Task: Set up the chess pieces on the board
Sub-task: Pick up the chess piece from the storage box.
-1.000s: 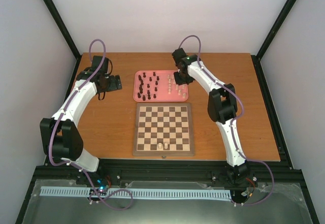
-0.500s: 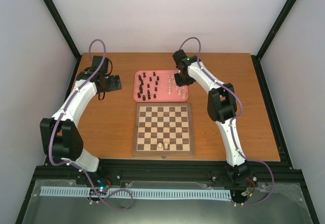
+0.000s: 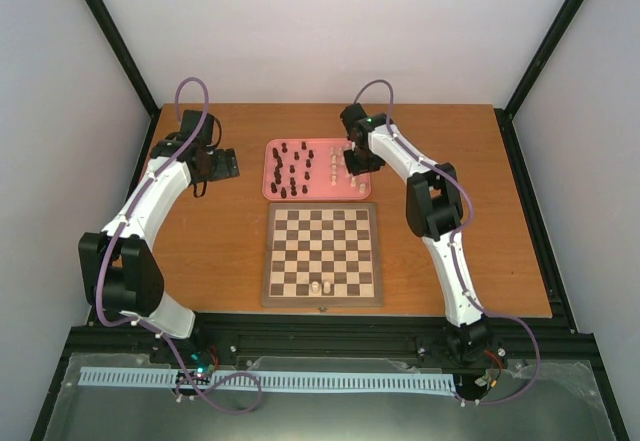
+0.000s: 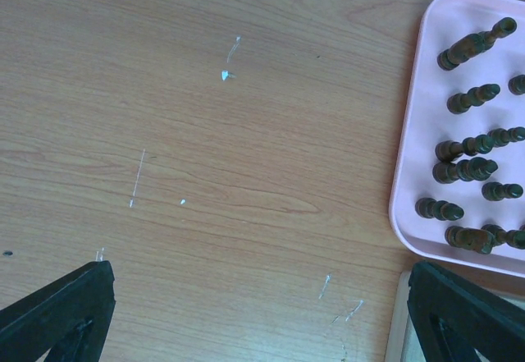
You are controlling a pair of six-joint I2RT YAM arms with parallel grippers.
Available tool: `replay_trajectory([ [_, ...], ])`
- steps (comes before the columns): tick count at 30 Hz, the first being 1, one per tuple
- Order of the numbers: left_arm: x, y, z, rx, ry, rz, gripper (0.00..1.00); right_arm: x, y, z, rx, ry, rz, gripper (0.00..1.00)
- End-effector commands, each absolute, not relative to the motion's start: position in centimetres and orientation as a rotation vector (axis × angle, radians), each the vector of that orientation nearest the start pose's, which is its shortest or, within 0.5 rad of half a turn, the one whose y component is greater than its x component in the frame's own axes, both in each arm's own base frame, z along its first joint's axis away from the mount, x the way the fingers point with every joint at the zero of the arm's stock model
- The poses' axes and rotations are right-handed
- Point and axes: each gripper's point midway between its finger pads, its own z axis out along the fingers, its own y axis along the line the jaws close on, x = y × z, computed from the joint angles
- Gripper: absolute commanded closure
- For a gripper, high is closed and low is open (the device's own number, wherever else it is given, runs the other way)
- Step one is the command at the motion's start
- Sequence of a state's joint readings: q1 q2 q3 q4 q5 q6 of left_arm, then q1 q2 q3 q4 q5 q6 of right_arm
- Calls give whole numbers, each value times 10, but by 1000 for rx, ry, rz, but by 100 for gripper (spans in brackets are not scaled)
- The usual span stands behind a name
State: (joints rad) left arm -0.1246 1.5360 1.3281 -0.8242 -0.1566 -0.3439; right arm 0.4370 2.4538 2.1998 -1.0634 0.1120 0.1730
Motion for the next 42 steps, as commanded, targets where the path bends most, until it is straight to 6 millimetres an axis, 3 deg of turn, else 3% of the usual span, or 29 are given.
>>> replay_trajectory([
  [1, 386, -20, 176, -313, 2570, 60, 0, 500, 212, 41, -351, 2841, -20, 71],
  [14, 385, -19, 178, -309, 2564, 66, 0, 503, 214, 41, -355, 2835, -19, 77],
  [25, 386, -20, 178, -303, 2566, 64, 0, 505, 215, 48, -356, 2823, -13, 89],
  [29, 388, -20, 178, -299, 2563, 63, 0, 502, 213, 65, -337, 2811, -9, 90],
  [35, 390, -21, 176, -300, 2565, 52, 0, 500, 213, 115, -310, 2735, 35, 90],
  [39, 390, -22, 174, -303, 2570, 47, 0, 488, 213, 140, -309, 2718, 60, 90],
  [42, 390, -22, 171, -307, 2579, 53, 0, 465, 215, 147, -334, 2736, 71, 91],
])
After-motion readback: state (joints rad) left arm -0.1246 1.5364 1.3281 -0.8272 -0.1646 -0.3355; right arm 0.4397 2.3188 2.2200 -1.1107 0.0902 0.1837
